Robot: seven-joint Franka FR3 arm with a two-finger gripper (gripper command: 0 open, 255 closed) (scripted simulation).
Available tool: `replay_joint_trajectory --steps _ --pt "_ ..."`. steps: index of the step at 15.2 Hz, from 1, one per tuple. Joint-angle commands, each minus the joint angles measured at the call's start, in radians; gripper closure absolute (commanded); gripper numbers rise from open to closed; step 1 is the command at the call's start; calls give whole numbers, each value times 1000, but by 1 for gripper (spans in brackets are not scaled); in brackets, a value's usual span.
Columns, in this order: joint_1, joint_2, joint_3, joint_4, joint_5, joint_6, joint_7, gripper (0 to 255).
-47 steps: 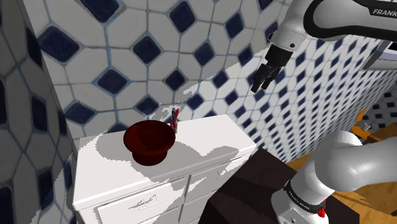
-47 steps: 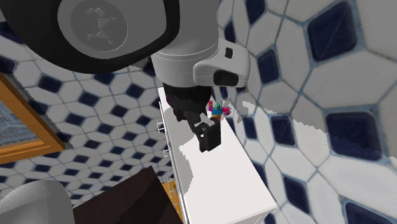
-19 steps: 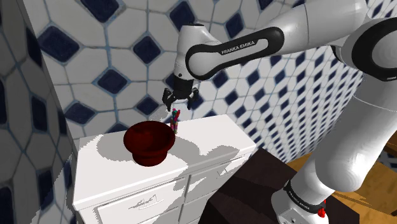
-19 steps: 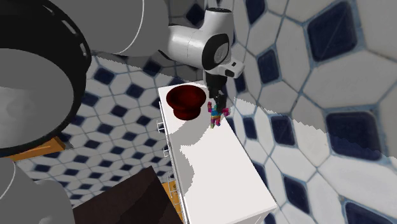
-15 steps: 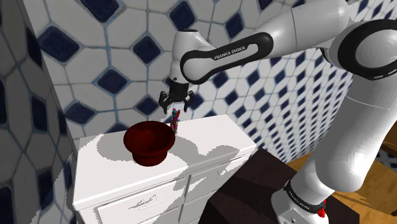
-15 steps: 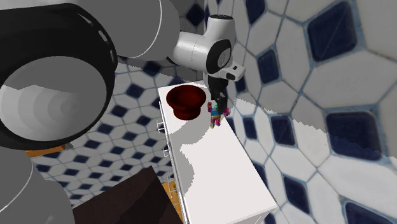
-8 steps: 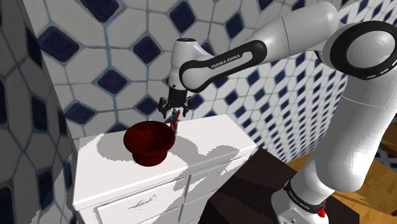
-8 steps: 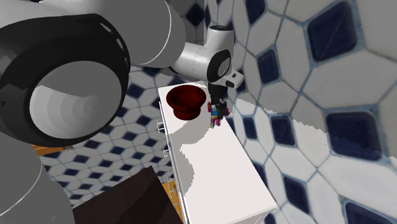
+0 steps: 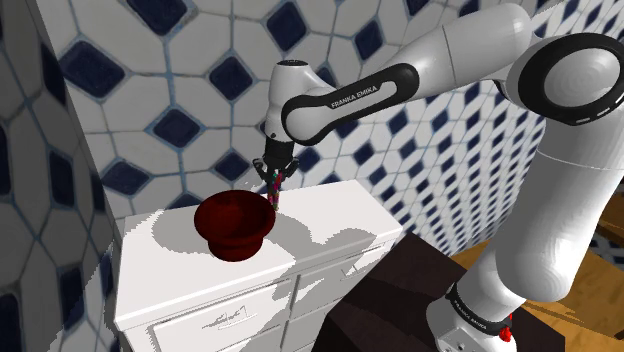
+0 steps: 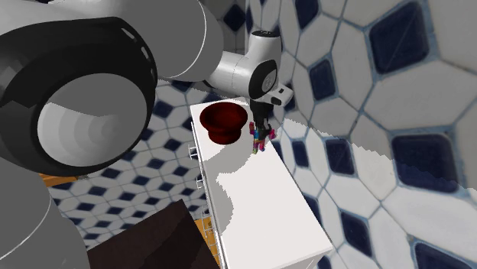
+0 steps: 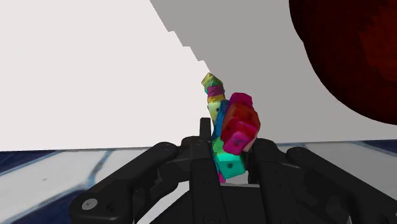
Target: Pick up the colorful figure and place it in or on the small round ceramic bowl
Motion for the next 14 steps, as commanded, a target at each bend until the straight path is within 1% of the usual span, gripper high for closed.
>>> replay_joint_trajectory --steps 1,7,14 --pt "0 0 0 0 0 0 0 255" --pt "0 0 0 0 0 0 0 255" --pt "-4 -44 5 42 21 -84 -15 255"
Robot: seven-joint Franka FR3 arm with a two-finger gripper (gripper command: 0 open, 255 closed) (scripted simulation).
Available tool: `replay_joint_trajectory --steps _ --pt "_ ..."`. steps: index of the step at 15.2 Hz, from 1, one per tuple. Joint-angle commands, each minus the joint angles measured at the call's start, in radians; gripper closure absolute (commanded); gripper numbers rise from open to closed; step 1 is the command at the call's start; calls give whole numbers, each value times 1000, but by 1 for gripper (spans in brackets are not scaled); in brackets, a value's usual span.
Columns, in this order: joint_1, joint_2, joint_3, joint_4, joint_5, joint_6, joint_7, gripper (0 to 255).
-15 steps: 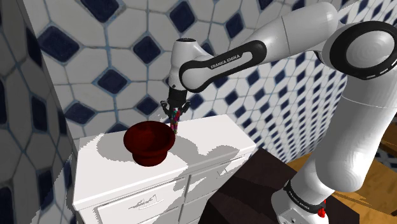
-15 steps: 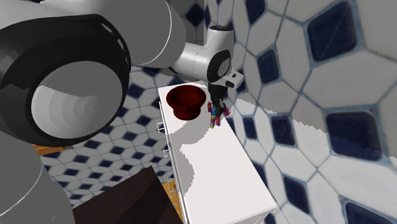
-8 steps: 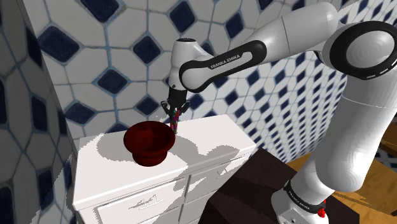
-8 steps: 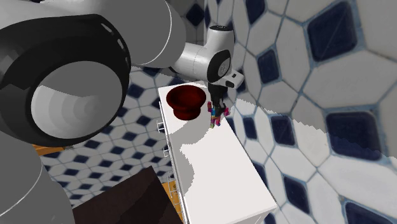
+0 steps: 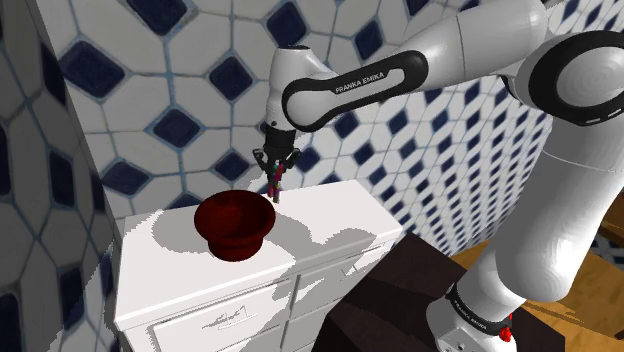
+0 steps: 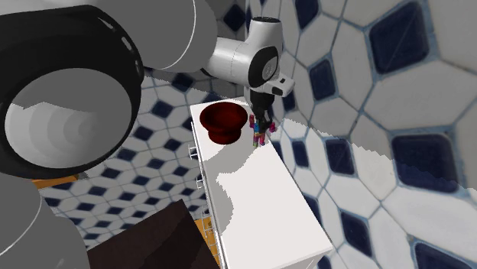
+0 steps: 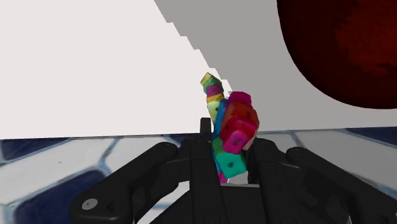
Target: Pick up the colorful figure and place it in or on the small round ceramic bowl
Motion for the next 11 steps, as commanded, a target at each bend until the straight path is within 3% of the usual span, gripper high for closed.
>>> replay_joint_trajectory --steps 1,11 --pt "-3 -14 1 12 7 -25 -7 255" --pt "-6 -58 4 94 26 -149 -21 255"
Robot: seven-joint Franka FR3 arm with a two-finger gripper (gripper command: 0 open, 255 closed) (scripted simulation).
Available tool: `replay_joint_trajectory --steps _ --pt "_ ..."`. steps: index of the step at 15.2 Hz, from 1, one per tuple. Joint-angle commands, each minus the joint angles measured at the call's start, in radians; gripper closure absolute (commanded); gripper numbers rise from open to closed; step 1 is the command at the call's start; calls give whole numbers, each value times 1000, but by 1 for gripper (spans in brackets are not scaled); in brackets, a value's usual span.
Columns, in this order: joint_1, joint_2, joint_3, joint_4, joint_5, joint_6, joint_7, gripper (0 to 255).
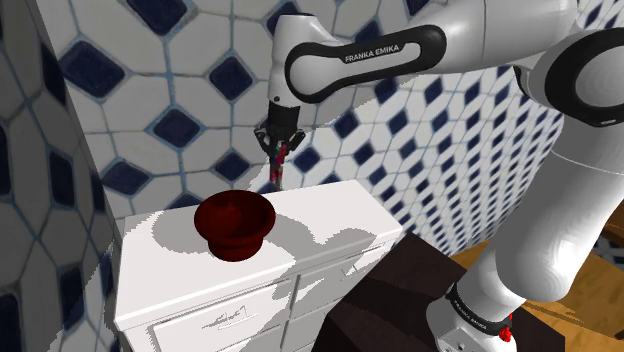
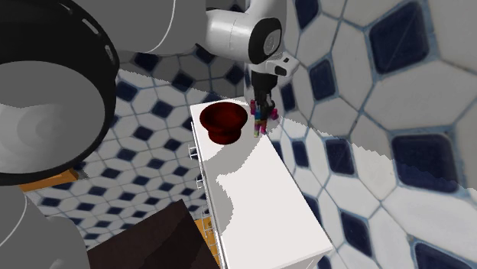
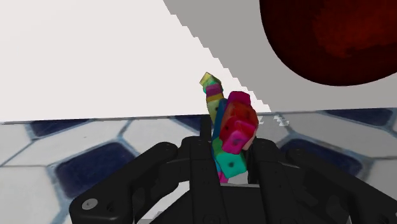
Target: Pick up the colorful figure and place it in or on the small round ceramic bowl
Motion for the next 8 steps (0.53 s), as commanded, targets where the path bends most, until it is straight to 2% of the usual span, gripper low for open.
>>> replay_joint_trajectory --steps 1,8 --pt "-1 -8 0 19 4 -27 -3 255" --pt "-1 -26 2 92 11 -116 -9 255"
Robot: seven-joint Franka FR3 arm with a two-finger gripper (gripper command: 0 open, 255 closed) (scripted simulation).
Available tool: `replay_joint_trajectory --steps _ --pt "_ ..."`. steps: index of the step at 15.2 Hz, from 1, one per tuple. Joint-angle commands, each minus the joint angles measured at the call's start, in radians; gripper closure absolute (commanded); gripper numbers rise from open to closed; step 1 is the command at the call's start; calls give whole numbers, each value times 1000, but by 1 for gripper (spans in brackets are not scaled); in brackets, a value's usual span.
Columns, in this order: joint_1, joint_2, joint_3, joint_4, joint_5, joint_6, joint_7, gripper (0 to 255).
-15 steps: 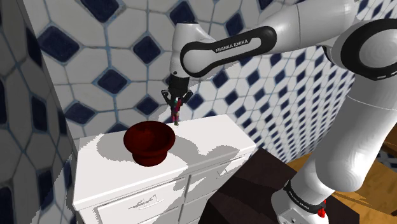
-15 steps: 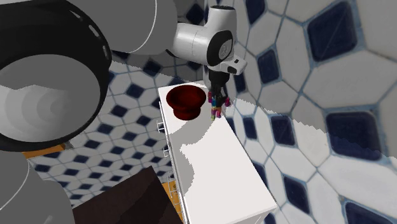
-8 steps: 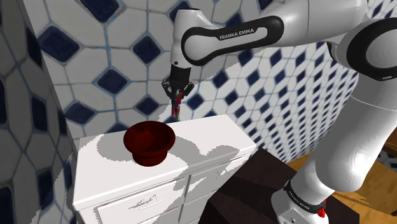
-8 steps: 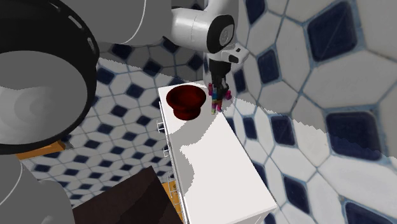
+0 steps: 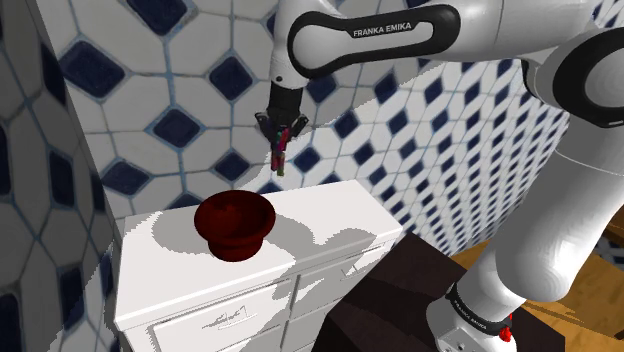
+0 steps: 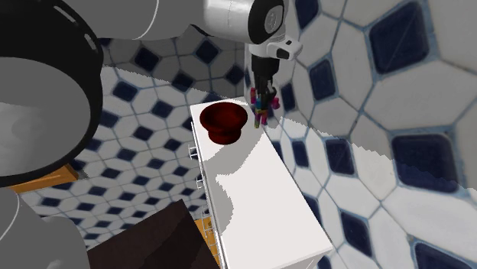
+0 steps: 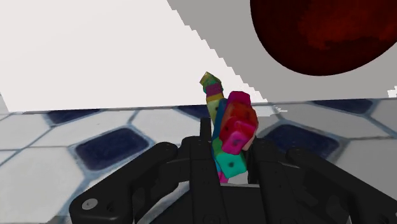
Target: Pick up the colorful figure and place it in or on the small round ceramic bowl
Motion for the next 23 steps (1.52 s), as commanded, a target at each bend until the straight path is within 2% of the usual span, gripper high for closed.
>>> replay_joint_trajectory --steps 1,7,14,20,23 --pt "0 -2 0 25 1 -27 -2 255" --pt "0 -7 1 88 4 -95 -5 255" --pt "92 10 71 126 -16 -122 159 255" --pt "186 70 130 213 -52 -162 312 255" --pt "184 69 129 171 -53 -121 314 255"
